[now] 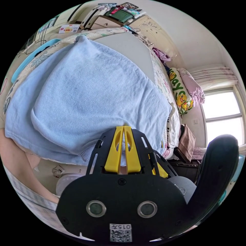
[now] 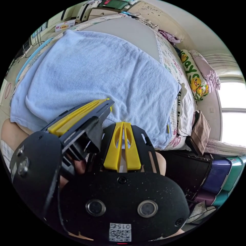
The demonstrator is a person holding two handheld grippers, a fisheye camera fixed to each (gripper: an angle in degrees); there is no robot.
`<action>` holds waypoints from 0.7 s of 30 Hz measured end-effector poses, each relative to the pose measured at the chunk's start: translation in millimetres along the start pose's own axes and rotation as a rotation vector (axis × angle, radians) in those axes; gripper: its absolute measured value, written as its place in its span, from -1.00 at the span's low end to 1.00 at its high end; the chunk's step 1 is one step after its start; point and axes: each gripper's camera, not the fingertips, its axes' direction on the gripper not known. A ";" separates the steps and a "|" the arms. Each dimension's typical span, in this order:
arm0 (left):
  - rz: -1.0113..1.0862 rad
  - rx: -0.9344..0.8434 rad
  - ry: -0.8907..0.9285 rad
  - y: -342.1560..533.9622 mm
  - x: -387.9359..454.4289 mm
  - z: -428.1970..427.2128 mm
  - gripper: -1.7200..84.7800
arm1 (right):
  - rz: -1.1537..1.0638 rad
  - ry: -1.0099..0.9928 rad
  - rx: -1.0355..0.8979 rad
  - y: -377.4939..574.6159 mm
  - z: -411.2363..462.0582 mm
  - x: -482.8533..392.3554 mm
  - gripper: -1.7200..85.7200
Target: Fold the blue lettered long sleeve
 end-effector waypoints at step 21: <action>0.028 0.001 -0.020 6.5 7.2 -19.7 -0.98 | 0.032 -0.022 0.019 50.1 81.8 -66.5 -0.97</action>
